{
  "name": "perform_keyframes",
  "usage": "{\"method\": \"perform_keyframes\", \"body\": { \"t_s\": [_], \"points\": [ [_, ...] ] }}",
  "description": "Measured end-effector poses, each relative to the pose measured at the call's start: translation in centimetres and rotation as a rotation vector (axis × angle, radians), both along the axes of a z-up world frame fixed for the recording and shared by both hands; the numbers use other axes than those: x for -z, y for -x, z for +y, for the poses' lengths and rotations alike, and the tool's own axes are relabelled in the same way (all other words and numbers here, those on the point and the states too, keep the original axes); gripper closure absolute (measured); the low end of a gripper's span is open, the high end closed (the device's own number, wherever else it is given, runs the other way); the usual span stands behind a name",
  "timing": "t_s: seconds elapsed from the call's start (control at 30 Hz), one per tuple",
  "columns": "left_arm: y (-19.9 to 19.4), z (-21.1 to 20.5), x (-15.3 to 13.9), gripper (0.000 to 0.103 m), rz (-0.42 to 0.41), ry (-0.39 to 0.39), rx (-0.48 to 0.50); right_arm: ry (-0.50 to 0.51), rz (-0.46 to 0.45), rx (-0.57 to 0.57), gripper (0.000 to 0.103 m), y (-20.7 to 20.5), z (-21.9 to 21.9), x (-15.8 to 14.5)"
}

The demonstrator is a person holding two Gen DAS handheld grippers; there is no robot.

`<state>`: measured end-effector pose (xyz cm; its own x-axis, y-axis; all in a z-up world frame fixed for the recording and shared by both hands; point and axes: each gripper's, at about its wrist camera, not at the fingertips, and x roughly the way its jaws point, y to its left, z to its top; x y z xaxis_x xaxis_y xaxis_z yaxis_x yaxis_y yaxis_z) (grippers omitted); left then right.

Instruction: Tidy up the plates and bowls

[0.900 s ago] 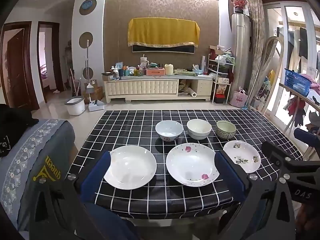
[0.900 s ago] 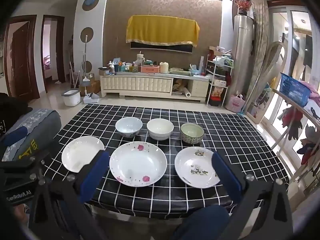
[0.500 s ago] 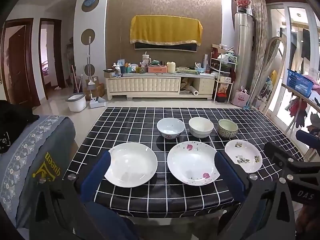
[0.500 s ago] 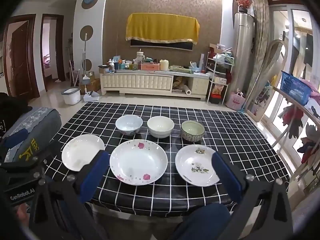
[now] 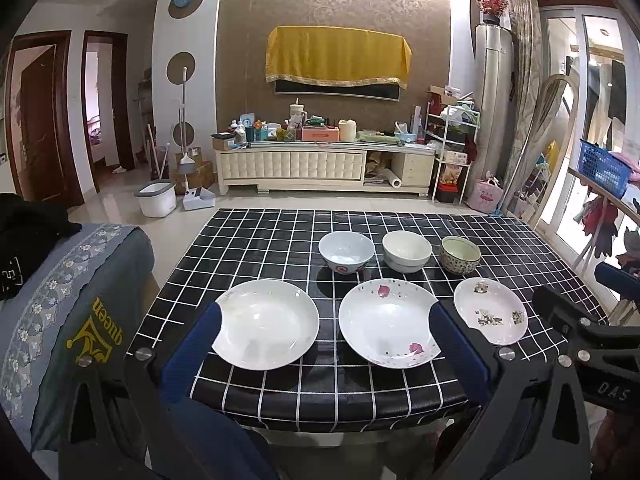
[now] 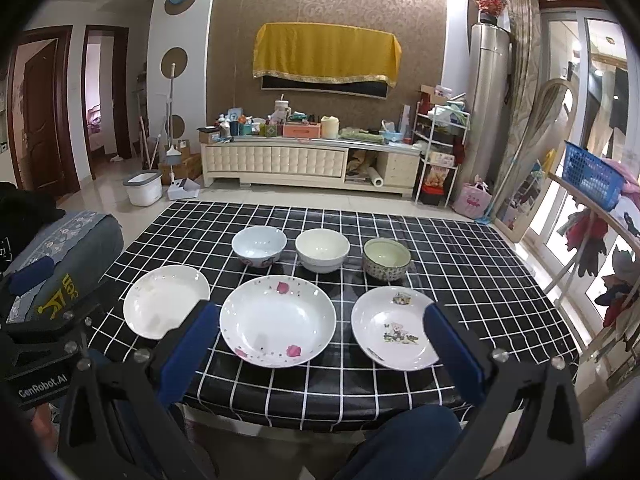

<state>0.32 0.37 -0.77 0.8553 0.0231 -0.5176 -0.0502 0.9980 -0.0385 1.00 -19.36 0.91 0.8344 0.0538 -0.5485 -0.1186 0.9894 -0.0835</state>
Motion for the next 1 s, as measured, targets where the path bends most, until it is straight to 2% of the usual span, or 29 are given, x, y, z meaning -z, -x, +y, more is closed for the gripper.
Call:
{"method": "perform_keyframes", "body": {
  "t_s": [1.0],
  "points": [
    [0.30, -0.43, 0.20, 0.000, 0.030, -0.008, 0.022, -0.018, 0.032, -0.018, 0.000, -0.17, -0.08, 0.27]
  ]
}}
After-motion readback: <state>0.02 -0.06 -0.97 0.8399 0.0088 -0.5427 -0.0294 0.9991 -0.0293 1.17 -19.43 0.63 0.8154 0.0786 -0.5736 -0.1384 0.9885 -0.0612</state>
